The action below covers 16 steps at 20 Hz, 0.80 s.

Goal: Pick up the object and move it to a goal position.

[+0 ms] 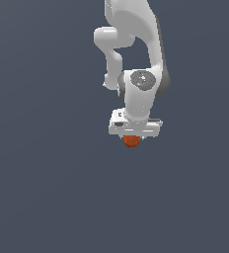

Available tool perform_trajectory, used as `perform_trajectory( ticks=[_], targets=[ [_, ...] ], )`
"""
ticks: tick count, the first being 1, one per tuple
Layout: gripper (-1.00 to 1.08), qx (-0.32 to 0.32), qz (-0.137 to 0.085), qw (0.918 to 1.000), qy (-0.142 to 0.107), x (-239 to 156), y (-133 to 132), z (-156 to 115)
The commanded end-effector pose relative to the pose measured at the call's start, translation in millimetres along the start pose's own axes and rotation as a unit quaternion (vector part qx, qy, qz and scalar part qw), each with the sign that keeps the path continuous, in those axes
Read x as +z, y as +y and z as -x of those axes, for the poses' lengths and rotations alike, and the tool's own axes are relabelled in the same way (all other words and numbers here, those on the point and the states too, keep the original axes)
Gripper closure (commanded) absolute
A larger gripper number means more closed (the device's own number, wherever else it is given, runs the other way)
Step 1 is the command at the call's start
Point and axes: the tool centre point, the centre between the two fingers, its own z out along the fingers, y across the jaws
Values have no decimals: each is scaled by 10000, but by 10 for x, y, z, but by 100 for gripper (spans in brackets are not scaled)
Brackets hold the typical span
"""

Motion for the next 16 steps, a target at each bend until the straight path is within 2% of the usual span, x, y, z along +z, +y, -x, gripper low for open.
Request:
perform_trajectory(
  ticks=[1, 16],
  targets=[
    [108, 0, -2, 10000, 13, -191, 5, 127],
    [108, 0, 1, 10000, 15, -1255, 33, 871]
  ],
)
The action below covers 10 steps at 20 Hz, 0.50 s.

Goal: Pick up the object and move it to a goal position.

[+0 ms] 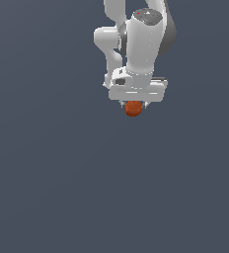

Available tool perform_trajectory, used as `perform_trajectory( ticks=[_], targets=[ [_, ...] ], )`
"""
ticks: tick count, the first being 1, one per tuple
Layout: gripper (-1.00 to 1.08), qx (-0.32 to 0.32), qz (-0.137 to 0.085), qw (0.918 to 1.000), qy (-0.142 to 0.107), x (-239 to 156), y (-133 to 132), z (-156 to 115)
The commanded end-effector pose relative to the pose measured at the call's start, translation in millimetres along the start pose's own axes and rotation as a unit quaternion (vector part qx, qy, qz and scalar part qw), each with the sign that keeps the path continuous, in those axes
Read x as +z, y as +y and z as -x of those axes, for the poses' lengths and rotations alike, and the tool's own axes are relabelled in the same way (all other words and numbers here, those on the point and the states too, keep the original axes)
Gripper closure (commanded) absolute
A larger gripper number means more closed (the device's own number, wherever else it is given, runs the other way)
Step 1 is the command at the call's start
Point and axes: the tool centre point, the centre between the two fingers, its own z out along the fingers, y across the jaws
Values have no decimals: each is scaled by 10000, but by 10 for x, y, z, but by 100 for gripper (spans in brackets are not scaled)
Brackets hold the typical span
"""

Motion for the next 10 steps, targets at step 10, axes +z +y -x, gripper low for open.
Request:
perform_trajectory(
  ticks=[10],
  targets=[
    [108, 0, -1, 10000, 7, -501, 7, 314]
  ],
)
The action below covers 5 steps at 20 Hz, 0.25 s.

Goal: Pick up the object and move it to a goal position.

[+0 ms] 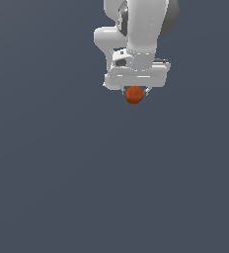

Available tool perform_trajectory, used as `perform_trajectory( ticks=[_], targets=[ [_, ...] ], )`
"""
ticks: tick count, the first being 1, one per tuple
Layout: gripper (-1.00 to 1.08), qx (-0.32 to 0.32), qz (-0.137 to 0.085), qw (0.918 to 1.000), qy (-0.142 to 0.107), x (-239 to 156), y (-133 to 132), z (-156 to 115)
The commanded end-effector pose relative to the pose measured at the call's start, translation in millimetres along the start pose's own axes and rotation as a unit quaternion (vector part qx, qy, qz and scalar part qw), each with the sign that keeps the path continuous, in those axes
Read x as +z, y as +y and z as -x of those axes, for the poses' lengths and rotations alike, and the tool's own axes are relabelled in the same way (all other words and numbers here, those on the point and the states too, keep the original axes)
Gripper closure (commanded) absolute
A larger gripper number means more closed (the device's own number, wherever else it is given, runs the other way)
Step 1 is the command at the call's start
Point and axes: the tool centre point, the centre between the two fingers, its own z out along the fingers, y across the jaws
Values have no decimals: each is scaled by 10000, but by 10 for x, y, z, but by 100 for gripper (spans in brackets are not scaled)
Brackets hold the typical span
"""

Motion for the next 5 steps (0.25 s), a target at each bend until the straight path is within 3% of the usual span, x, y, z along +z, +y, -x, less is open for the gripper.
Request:
perform_trajectory(
  ticks=[1, 5],
  targets=[
    [108, 1, -1, 10000, 5, -67, 0, 34],
    [108, 1, -4, 10000, 6, -103, 1, 46]
  ],
)
